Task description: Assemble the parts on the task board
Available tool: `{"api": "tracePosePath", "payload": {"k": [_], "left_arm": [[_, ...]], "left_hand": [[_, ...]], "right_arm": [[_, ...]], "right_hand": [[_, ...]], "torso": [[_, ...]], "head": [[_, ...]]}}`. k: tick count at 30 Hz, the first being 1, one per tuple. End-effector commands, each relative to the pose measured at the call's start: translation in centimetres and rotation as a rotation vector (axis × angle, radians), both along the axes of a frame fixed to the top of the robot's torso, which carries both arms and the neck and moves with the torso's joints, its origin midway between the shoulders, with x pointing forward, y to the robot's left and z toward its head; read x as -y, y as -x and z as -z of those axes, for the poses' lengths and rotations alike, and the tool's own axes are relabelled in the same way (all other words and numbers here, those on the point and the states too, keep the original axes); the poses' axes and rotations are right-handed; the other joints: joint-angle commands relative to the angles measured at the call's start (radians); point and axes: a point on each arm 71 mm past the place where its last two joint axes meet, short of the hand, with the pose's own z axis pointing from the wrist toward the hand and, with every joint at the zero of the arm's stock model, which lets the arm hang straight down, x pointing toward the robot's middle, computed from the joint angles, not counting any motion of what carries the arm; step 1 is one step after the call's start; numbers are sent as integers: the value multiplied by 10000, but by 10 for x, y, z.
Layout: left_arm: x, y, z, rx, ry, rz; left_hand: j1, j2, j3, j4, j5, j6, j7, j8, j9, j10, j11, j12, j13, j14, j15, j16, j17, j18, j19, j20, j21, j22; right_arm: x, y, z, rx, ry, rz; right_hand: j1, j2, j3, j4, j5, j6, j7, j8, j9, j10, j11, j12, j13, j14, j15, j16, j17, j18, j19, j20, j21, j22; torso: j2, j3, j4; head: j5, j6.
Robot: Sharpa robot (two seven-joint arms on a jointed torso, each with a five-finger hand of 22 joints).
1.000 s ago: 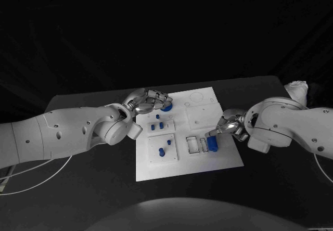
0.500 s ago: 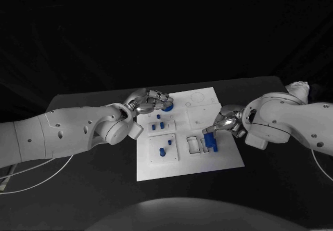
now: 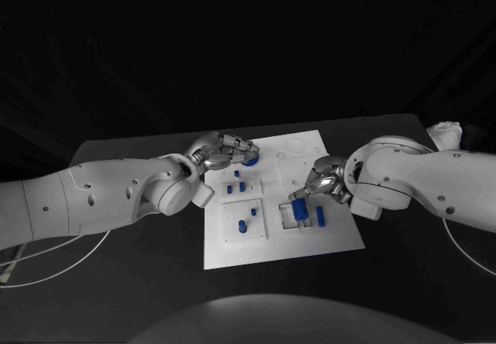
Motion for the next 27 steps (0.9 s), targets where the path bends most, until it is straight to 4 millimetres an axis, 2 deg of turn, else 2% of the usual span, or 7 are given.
{"api": "tracePosePath", "payload": {"k": [1, 5, 8, 13, 20, 27], "left_arm": [[3, 1, -1, -30, 68, 196], [3, 1, 0, -41, 73, 220], [3, 1, 0, -52, 77, 239], [4, 1, 0, -70, 73, 249], [4, 1, 0, -84, 70, 262], [4, 1, 0, -94, 60, 263]], "left_hand": [[21, 99, -45, 11, 46, -14, 58, 46, 5, -11, 46, 35, -11, -5, 91, 40, -6, -65, -11, 23, 62, -14], [16, 104, -52, 11, 47, -17, 61, 47, 4, -9, 51, 37, -12, 0, 100, 47, -6, -69, -12, 24, 65, -14], [16, 104, -52, 11, 47, -17, 61, 47, 4, -9, 51, 37, -12, 0, 100, 47, -6, -69, -12, 24, 65, -14], [16, 104, -52, 11, 47, -17, 61, 47, 4, -9, 51, 37, -12, 0, 100, 47, -6, -69, -12, 24, 65, -14], [16, 104, -52, 11, 47, -17, 61, 47, 4, -9, 51, 37, -12, 0, 100, 47, -6, -69, -12, 24, 65, -14], [16, 104, -52, 11, 47, -17, 61, 47, 4, -9, 51, 37, -12, 0, 100, 47, -6, -69, -12, 24, 65, -14]], "right_arm": [[-4, 1, 4, -218, 218, -287], [-9, 1, 9, -377, 245, -351], [-10, 1, 12, -433, 300, -374], [-12, 1, 16, -487, 470, -483], [-14, 1, 19, -502, 567, -550], [-13, 1, 20, -530, 603, -553]], "right_hand": [[-7, 132, 1006, -932, -96, -10, -30, 5, 4, 1041, -24, 38, 2633, 1043, -63, 34, 2633, -4, -60, -21, -60, 1708], [-72, 146, 1025, -919, -390, -28, -11, -15, 44, 1041, -13, 38, 2633, 1043, -49, 34, 2633, -1, -73, -8, -81, 1704], [-90, 139, 1029, -930, -571, -32, -5, -22, 68, 1041, -11, 38, 2633, 1043, -46, 34, 2633, 3, -84, -3, -100, 1699], [-210, 141, 980, -895, -1286, -55, 22, -60, 125, 1041, 10, 38, 2633, 1043, -28, 34, 2633, 9, -99, 13, -133, 1691], [-301, 151, 909, -854, -1798, -138, 68, -128, 170, 1041, 51, 38, 2633, 1043, 4, 34, 2633, 37, -177, 42, -271, 1651], [-472, 170, 729, -733, -2617, -229, 138, -197, 234, 1041, 113, 38, 2633, 1043, 59, 34, 2633, 45, -205, 89, -326, 1640]], "torso": [[6, 2, -9], [4, 1, -5], [5, 1, -6], [4, 2, -11], [-2, 3, -10], [7, 2, -7]], "head": [[34, 2], [-37, 2], [-15, 2], [-13, 2], [-12, 2], [-4, 2]]}}
